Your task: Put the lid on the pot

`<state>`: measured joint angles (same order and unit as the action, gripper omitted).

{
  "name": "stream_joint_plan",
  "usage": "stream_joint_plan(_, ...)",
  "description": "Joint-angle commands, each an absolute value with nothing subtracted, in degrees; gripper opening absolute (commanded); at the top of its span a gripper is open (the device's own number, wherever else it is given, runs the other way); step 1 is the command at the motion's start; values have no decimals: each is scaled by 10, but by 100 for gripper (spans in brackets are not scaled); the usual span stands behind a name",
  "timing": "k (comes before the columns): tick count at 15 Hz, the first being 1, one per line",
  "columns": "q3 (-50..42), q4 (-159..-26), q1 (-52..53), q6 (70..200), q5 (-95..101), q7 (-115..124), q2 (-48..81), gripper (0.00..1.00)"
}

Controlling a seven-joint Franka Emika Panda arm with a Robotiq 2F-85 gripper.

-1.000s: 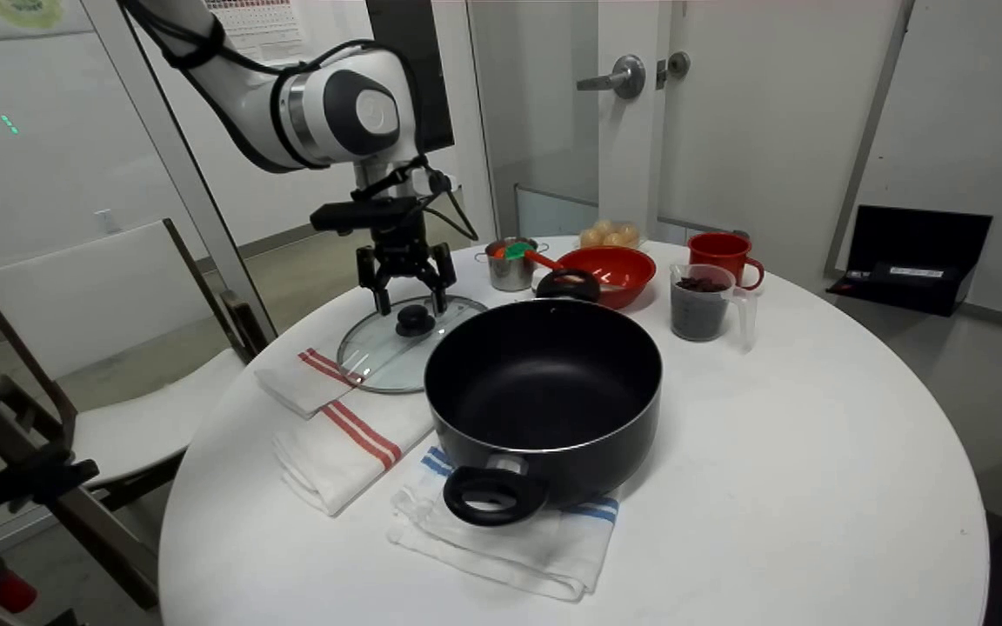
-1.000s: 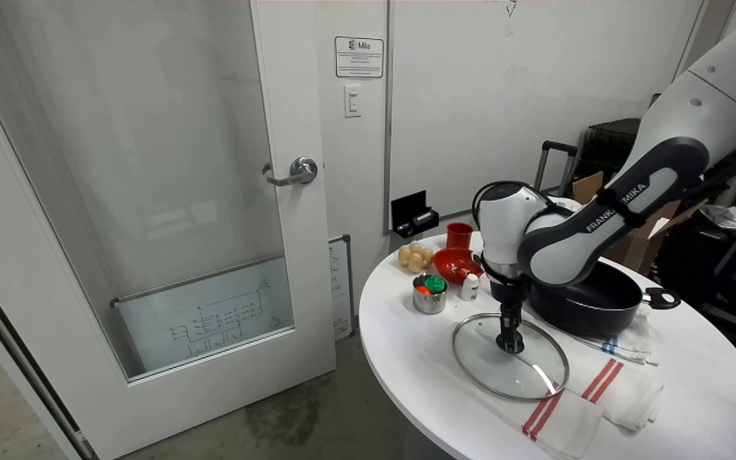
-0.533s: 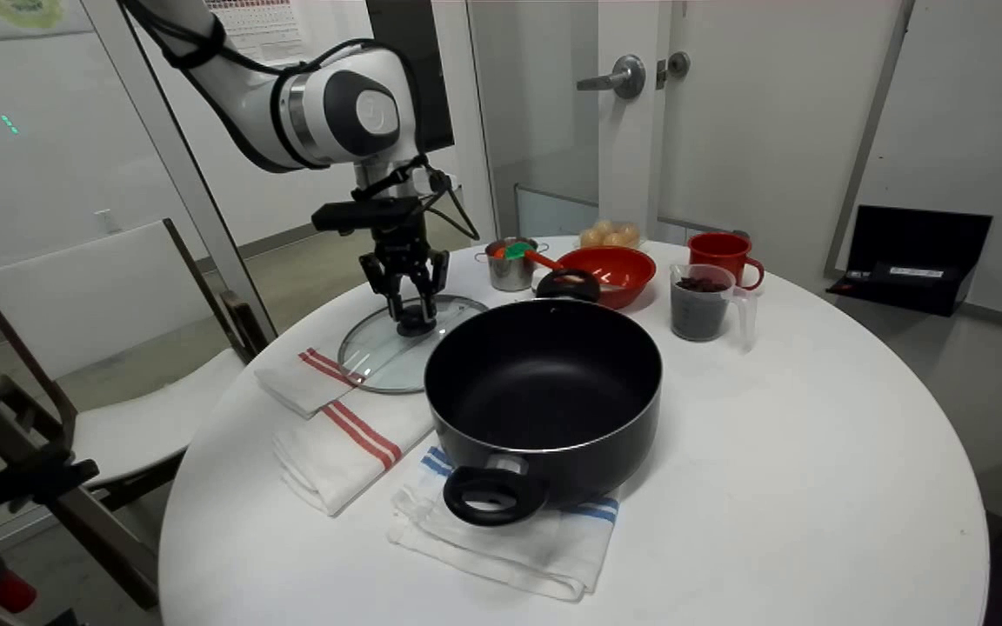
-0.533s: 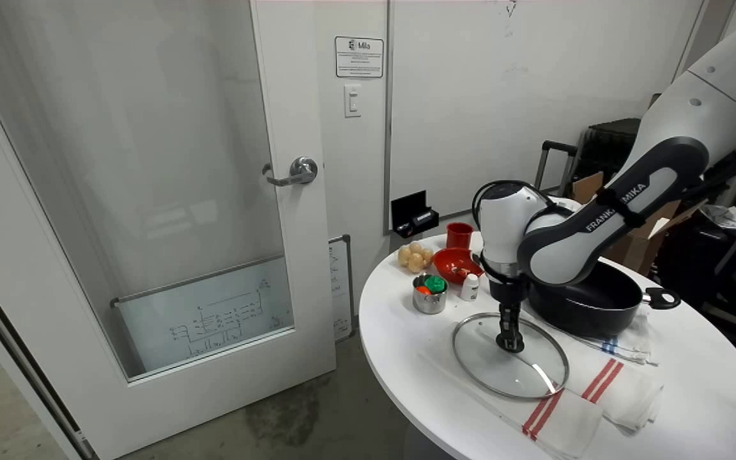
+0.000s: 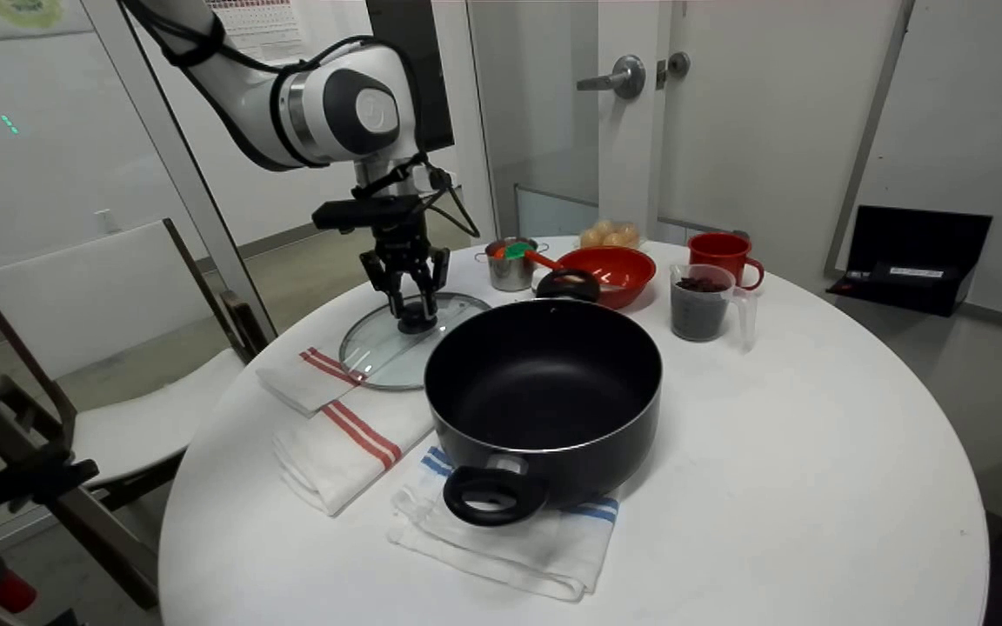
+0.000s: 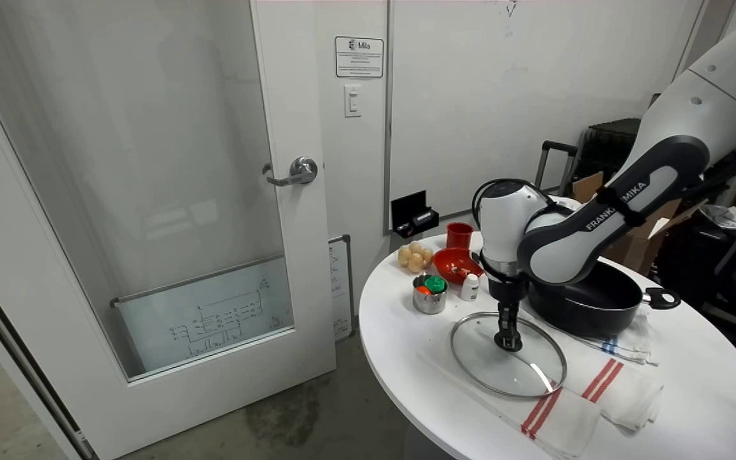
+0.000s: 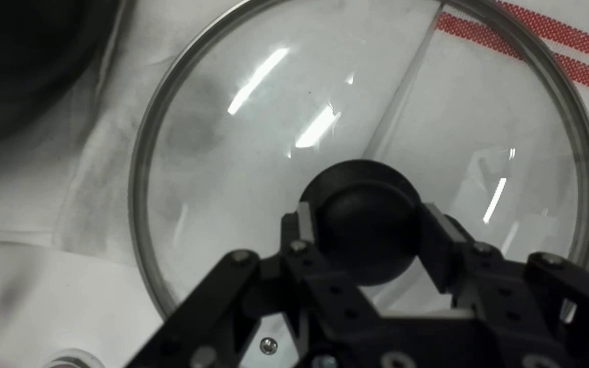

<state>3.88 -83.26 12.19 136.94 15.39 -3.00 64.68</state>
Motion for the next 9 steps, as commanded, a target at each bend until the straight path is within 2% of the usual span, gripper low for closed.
stream_joint_plan(1, 43, -867, 122, 1386, 142, -39, 605, 25)
stream_joint_plan(9, 51, -937, 125, 1373, 140, -33, 510, 25)
